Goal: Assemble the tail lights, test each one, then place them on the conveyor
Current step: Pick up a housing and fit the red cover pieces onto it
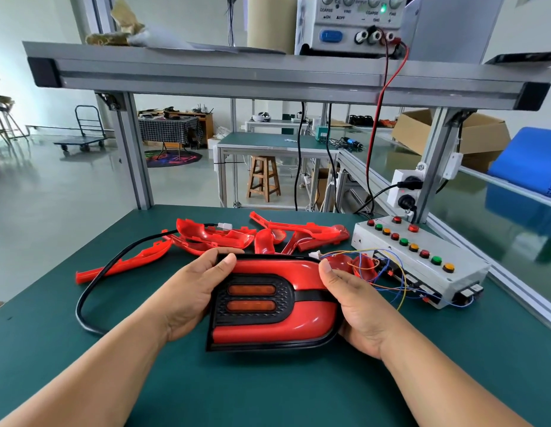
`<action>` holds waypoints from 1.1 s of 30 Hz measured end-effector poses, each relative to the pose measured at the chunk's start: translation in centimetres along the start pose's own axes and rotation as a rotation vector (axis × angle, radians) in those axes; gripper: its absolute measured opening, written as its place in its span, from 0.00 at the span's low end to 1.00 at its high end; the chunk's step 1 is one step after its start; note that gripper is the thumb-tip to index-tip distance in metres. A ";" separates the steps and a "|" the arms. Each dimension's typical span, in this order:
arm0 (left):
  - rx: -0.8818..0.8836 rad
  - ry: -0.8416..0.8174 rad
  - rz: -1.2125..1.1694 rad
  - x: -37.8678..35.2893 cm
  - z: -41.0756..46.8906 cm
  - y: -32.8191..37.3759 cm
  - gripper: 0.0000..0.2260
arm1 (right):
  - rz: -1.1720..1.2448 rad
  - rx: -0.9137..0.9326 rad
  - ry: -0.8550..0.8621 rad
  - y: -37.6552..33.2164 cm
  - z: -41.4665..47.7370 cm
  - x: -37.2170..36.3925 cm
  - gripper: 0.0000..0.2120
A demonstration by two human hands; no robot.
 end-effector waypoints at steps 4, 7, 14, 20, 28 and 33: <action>0.005 0.012 -0.017 -0.1 -0.2 0.1 0.11 | -0.003 0.006 -0.002 0.0 0.0 0.0 0.25; 0.020 -0.023 -0.037 -0.4 -0.4 0.1 0.15 | 0.007 0.008 0.011 0.0 0.0 -0.1 0.20; -0.026 -0.001 -0.052 -1.2 -0.5 -0.1 0.19 | 0.023 0.034 0.082 -0.1 0.3 -0.1 0.17; -0.028 0.018 -0.118 -1.3 -0.4 -0.2 0.15 | 0.023 0.057 0.071 -0.1 0.3 -0.1 0.19; -0.021 0.016 -0.142 -1.5 -0.4 0.0 0.15 | 0.036 0.037 0.019 -0.2 0.0 -0.2 0.18; -0.026 0.041 -0.152 -1.5 -0.3 0.1 0.14 | 0.056 0.040 0.004 -0.1 0.1 -0.1 0.15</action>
Point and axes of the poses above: each hand's wrist, its own z-axis towards the middle knuckle, its own x-axis out of the back of the hand, y = z × x, the point moved 5 cm from there along z, towards the middle knuckle, and after that the axes turned 12 degrees about -z, right-handed, at the moved point
